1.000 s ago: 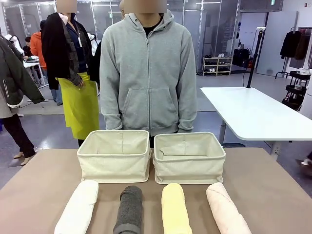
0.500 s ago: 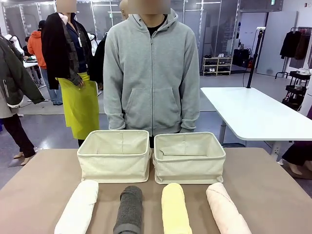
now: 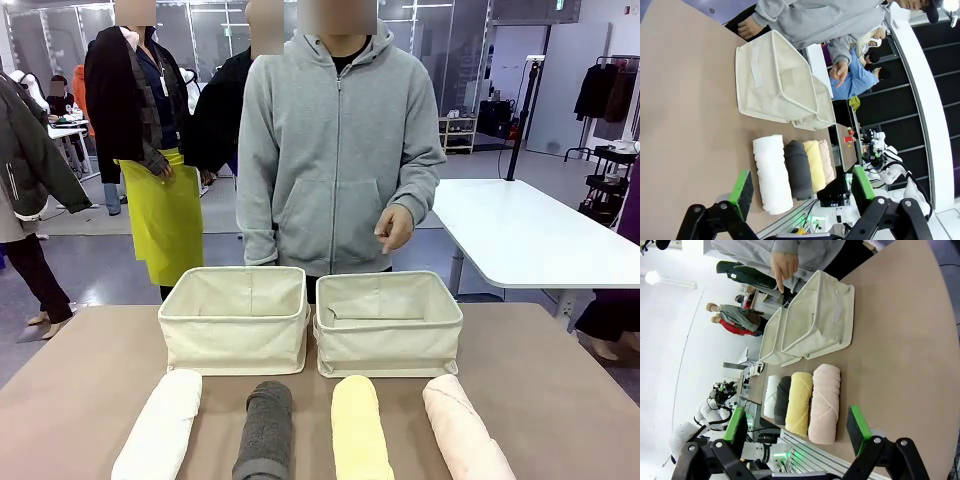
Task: Divide the towels into two baskets.
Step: Pick up one hotel-folded towel and place it in the Fabric basket indicated by the person.
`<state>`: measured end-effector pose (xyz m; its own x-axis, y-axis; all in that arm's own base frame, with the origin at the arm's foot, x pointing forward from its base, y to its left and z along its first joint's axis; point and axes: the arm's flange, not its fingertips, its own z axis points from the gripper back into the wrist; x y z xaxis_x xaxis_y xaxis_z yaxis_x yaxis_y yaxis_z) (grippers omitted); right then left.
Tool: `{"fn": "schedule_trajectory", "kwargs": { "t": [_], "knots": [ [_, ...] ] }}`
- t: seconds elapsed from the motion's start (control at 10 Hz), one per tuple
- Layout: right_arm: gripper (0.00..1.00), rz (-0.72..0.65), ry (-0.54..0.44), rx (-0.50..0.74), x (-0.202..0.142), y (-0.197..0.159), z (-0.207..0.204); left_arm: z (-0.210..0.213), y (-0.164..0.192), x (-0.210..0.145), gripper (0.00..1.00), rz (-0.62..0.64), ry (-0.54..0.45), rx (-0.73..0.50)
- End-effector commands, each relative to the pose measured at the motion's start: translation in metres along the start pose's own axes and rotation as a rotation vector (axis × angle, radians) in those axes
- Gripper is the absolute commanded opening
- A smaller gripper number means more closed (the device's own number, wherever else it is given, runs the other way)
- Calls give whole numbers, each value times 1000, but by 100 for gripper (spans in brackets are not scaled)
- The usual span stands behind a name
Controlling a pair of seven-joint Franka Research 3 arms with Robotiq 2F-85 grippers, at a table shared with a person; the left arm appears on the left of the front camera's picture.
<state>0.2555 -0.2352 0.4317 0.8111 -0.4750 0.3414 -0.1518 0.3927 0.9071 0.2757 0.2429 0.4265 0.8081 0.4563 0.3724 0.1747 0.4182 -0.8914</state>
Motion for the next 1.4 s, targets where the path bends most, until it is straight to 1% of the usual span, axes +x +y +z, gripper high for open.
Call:
{"fn": "schedule_trajectory", "kwargs": {
  "t": [0.0,1.1,1.2,1.3],
  "knots": [
    [100,-4,-7,11,0,2,3,3,-1,1,100,0,-5,-11],
    [100,-4,-7,11,0,2,3,3,-1,1,100,0,-5,-11],
    [100,-1,0,0,0,0,0,3,-1,1,100,0,-5,-11],
    [100,64,69,-81,-4,22,-20,3,-1,1,100,0,-5,-11]
  ]
}}
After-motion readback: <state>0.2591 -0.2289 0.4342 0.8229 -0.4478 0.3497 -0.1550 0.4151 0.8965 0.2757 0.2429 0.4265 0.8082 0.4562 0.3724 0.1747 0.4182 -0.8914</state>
